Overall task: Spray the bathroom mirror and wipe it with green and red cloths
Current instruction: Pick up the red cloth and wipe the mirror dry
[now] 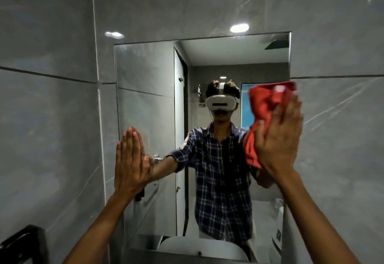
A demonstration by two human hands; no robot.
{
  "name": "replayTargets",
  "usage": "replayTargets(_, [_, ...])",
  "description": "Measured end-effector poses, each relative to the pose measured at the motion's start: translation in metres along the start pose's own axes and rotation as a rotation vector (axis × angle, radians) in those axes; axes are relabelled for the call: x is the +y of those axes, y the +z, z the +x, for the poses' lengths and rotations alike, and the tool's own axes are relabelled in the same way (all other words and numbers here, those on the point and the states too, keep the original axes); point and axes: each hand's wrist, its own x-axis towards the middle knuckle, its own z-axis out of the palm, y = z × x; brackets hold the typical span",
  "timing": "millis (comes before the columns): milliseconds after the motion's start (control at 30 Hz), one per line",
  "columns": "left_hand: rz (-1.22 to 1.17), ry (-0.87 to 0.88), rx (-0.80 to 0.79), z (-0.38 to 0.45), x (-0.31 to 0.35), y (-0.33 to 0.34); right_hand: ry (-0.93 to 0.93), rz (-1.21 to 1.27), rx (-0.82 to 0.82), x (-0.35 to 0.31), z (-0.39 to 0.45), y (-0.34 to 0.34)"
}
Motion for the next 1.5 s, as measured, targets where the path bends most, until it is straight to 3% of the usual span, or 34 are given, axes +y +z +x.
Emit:
replayTargets(67, [0.003,0.007,0.0,0.001,-0.002,0.001,0.258,-0.007,0.093,-0.004,0.025,0.0])
replayTargets(133, [0.011,0.014,-0.005,-0.001,-0.003,0.003,0.395,-0.029,0.155,-0.031,0.045,0.004])
replayTargets(267, [0.028,0.035,-0.019,-0.003,-0.007,0.006,0.435,-0.093,0.194,-0.083,0.074,0.015])
replayTargets(533, [0.009,0.045,-0.001,0.001,-0.01,0.009,0.262,-0.016,0.122,-0.166,0.113,0.033])
replayTargets(667, [0.014,0.051,0.013,0.001,-0.01,0.008,0.066,0.072,0.094,-0.214,0.087,0.052])
replayTargets(800, [-0.008,0.045,0.017,0.003,-0.009,0.009,-0.113,0.191,-0.045,-0.27,0.058,0.08])
replayTargets(1000, [-0.037,0.022,0.017,0.002,-0.009,0.008,-0.558,0.18,-0.23,-0.331,0.044,0.109])
replayTargets(1100, [-0.005,0.034,0.008,0.002,-0.011,0.009,-0.628,0.192,-0.263,-0.312,0.045,0.105])
replayTargets(1267, [0.042,0.065,0.026,0.004,-0.017,0.01,-0.501,0.175,-0.191,-0.219,0.067,0.066])
replayTargets(1500, [0.039,0.028,-0.01,0.003,-0.011,0.008,-0.016,0.071,0.059,-0.046,0.11,-0.001])
